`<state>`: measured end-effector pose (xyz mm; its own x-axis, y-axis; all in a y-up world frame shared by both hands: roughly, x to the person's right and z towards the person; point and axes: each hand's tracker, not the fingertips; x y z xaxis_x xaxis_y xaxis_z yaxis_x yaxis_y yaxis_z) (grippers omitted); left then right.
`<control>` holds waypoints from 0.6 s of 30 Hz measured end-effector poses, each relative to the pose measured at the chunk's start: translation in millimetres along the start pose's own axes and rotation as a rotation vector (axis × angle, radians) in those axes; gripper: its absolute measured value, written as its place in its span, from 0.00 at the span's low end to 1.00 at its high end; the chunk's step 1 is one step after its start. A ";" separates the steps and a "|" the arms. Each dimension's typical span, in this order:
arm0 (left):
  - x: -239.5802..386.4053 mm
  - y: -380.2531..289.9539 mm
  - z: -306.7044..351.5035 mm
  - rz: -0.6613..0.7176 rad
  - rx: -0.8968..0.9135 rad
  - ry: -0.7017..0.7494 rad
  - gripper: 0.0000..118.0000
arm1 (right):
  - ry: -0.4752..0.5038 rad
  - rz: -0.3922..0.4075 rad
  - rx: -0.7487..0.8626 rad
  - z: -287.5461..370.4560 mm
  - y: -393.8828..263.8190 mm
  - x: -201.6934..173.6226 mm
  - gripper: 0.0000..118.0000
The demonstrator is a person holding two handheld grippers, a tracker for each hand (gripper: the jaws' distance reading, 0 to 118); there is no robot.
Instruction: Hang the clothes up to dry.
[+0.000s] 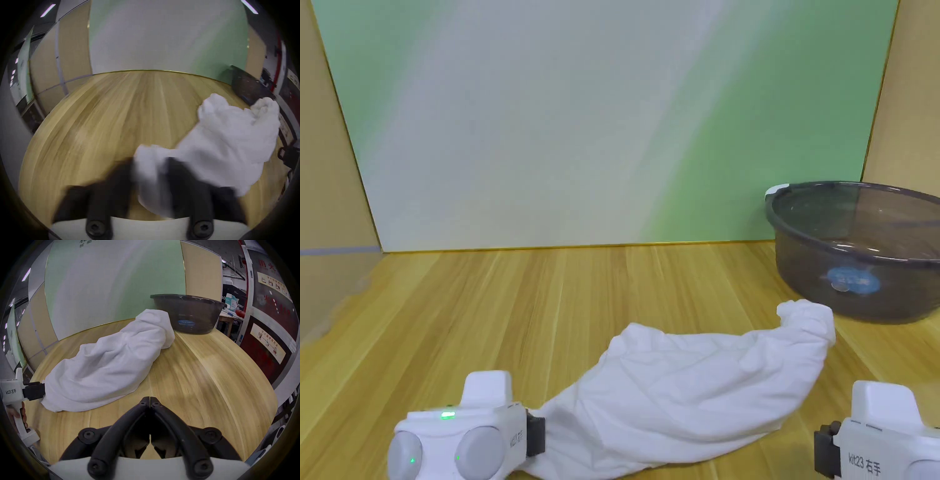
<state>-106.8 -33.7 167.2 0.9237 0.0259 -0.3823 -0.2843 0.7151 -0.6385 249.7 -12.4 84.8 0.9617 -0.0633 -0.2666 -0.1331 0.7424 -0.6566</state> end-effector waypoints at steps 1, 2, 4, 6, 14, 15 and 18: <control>2.3 0.3 -6.8 0.025 -0.033 -0.027 0.01 | -0.001 0.001 -0.001 -0.1 1.4 -0.4 0.00; 5.1 1.9 -8.3 0.026 -0.025 0.052 0.01 | 0.001 0.004 -0.002 0.3 3.8 -0.9 0.00; 7.8 5.6 -12.8 -0.035 0.055 0.078 0.01 | 0.004 0.003 0.016 5.2 16.0 1.3 0.11; 9.4 0.0 -2.7 -0.026 0.062 0.077 0.01 | -0.003 0.004 0.043 13.1 39.2 5.2 0.51; 9.1 -0.3 0.7 -0.003 0.020 0.052 0.01 | 0.019 0.029 -0.005 -3.4 169.7 14.6 0.75; 9.5 -1.1 0.9 0.000 0.005 0.049 0.01 | -0.002 0.018 -0.028 -13.3 179.9 14.3 0.75; 6.4 0.5 -0.6 0.008 0.006 0.043 0.01 | -0.062 0.080 -0.084 -32.3 193.0 7.4 0.75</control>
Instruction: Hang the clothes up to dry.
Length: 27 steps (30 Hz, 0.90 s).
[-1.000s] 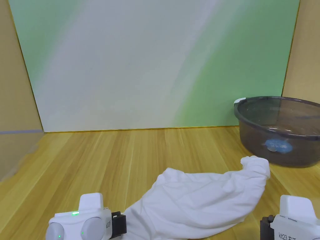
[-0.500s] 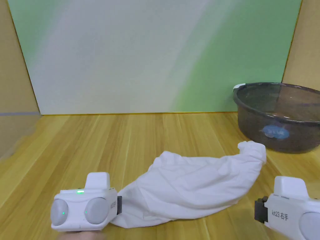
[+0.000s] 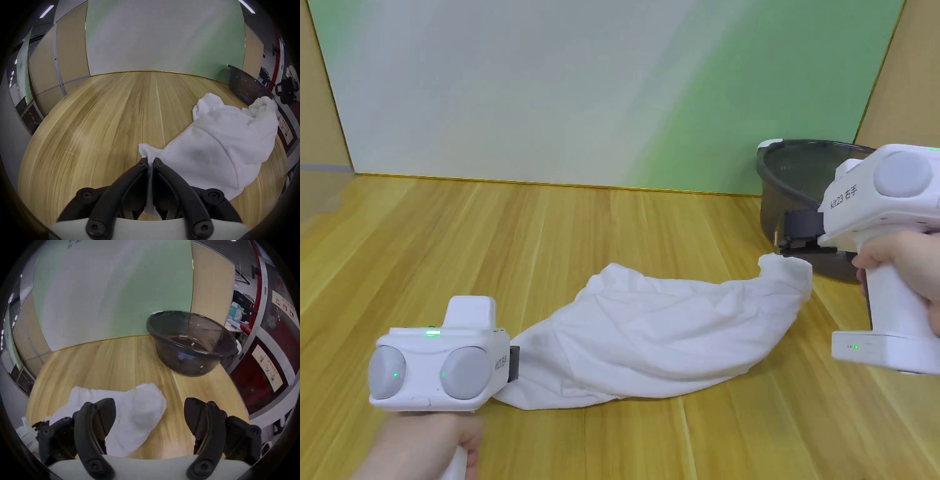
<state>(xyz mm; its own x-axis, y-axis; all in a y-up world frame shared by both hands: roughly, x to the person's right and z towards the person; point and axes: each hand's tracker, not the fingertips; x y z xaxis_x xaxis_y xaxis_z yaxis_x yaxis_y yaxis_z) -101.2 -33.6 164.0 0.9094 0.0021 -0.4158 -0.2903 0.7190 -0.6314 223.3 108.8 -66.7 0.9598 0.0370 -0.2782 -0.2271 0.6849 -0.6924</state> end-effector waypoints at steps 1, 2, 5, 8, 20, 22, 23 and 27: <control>-0.4 0.5 0.0 0.001 0.010 0.001 0.01 | 0.004 0.000 -0.011 -5.7 3.0 -1.5 0.75; -0.1 0.4 0.0 0.001 0.008 0.001 0.01 | 0.001 -0.007 -0.026 -12.1 4.9 -2.9 0.75; 2.4 0.5 -0.8 -0.015 0.017 0.014 0.01 | 0.045 -0.091 -0.119 -32.3 2.4 0.3 0.75; 0.7 0.7 -0.9 -0.009 0.015 0.009 0.01 | 0.049 -0.092 -0.167 -52.7 -8.3 -0.2 0.68; 1.1 1.1 1.2 0.000 0.017 0.015 0.01 | 0.117 -0.042 -0.128 -48.8 -35.0 7.9 0.15; -0.3 2.5 3.1 0.009 0.028 -0.009 0.01 | 0.135 -0.048 -0.093 -40.8 -36.4 7.2 0.15; -2.4 5.5 6.9 0.047 0.075 -0.027 0.01 | 0.139 -0.050 -0.068 -34.9 -35.7 6.3 0.15; -6.1 45.6 38.3 0.021 0.195 -0.027 0.01 | 0.180 -0.052 0.019 -1.2 -14.6 1.8 0.14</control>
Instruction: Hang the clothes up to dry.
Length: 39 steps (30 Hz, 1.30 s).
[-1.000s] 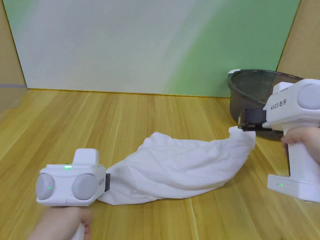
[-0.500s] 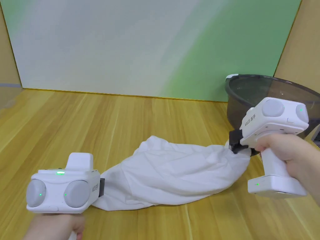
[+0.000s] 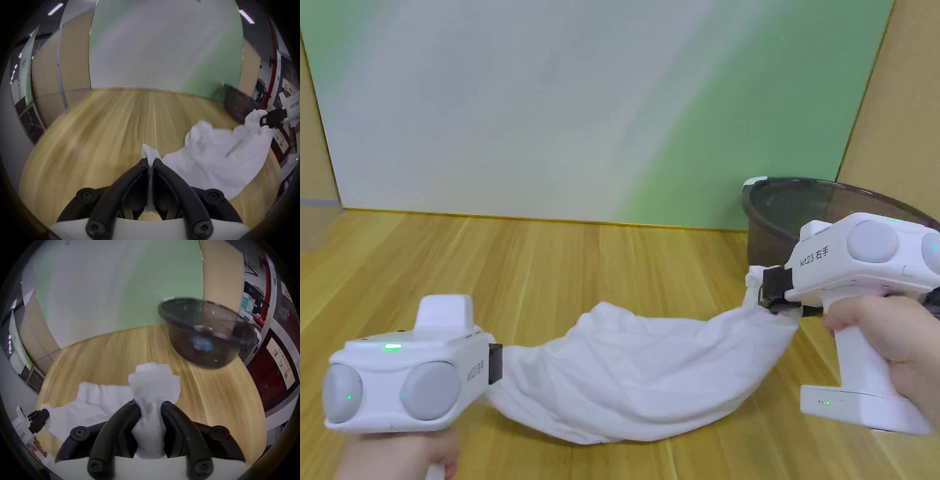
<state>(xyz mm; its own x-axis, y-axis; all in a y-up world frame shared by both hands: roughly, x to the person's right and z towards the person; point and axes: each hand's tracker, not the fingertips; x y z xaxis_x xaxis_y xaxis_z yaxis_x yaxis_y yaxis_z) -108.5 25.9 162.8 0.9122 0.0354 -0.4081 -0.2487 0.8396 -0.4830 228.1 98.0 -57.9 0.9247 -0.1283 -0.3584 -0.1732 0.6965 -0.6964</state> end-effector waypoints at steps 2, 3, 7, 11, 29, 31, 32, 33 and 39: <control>0.6 30.8 15.9 -0.046 0.071 0.014 0.01 | 0.027 -0.009 0.055 14.3 13.4 -7.1 0.13; -1.0 45.3 24.7 -0.008 0.133 0.023 0.01 | 0.041 -0.016 0.082 32.5 24.3 -13.7 0.14; -11.4 115.8 58.8 0.000 0.249 0.008 0.01 | 0.091 -0.007 0.212 83.7 68.3 -31.4 0.13; -22.0 182.6 97.4 -0.031 0.391 0.064 0.01 | 0.104 -0.003 0.331 139.4 109.7 -40.6 0.13; -52.9 303.4 198.3 0.014 0.611 0.159 0.01 | 0.037 0.026 0.634 301.9 186.4 -66.7 0.13; -53.3 303.5 194.8 0.000 0.608 0.163 0.01 | 0.032 0.029 0.631 298.8 189.7 -69.2 0.13; -53.2 305.0 190.6 -0.008 0.600 0.167 0.01 | 0.032 0.028 0.631 296.3 191.4 -70.3 0.13; -52.7 306.9 186.2 -0.017 0.597 0.168 0.01 | 0.032 0.029 0.628 292.3 195.3 -72.7 0.13; -47.1 347.5 139.4 -0.025 0.510 0.209 0.01 | -0.034 0.032 0.498 243.1 247.4 -95.3 0.12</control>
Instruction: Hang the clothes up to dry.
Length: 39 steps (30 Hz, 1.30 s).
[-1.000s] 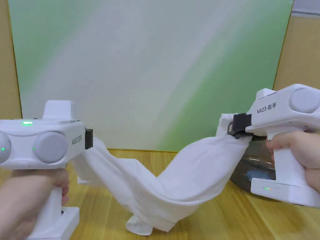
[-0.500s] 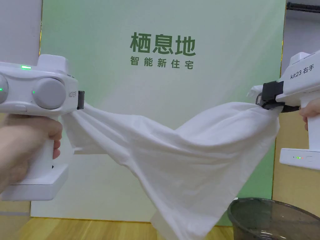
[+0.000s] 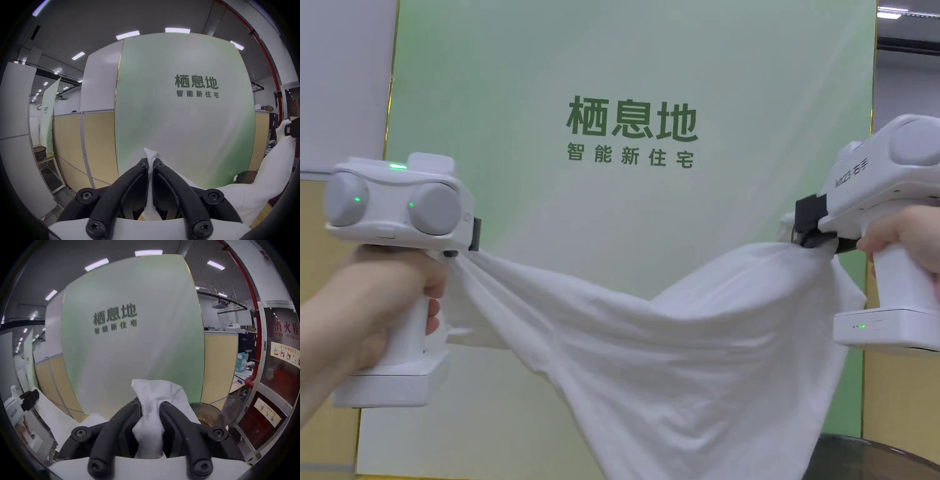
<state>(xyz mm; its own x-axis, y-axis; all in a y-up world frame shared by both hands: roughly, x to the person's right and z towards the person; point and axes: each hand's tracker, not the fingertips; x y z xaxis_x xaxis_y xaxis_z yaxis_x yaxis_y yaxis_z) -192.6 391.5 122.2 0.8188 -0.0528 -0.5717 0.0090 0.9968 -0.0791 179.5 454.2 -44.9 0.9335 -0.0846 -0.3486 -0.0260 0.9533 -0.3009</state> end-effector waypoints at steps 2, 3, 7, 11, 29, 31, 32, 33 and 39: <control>8.4 7.9 -25.1 -0.021 -0.031 0.014 0.01 | -0.022 -0.016 -0.009 -27.8 11.0 -9.5 0.12; 11.9 12.4 -37.8 -0.006 -0.024 0.019 0.01 | -0.027 -0.016 -0.003 -42.7 17.5 -16.1 0.12; 24.3 33.7 -87.4 -0.021 -0.053 0.042 0.01 | -0.037 -0.004 -0.009 -95.3 44.7 -33.6 0.12; 27.0 49.5 -132.9 -0.023 -0.031 0.153 0.01 | -0.071 -0.008 -0.007 -132.4 62.0 -46.7 0.12; 29.1 -126.7 -215.5 -0.009 -0.269 0.177 0.01 | -0.084 0.044 -0.341 -292.7 -111.7 -71.4 0.12; 25.6 -149.1 -207.2 -0.017 -0.301 0.130 0.01 | -0.074 0.011 -0.358 -297.7 -137.4 -66.7 0.12; 23.4 -155.0 -203.2 -0.010 -0.328 0.118 0.01 | -0.067 0.013 -0.367 -298.5 -145.4 -64.9 0.12; 21.6 -159.1 -197.8 -0.008 -0.325 0.118 0.01 | -0.054 0.025 -0.384 -299.0 -149.0 -62.7 0.12; 9.4 -169.9 -149.4 -0.075 -0.291 0.060 0.01 | -0.029 0.009 -0.402 -259.3 -169.9 -46.2 0.12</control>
<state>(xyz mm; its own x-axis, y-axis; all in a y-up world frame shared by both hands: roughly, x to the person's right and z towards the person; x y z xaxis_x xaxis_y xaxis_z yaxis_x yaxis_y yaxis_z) -272.2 212.8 8.2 0.7867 -0.1372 -0.6019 -0.1040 0.9316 -0.3482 48.0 220.9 -207.8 0.9422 -0.0634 -0.3291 -0.1665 0.7637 -0.6237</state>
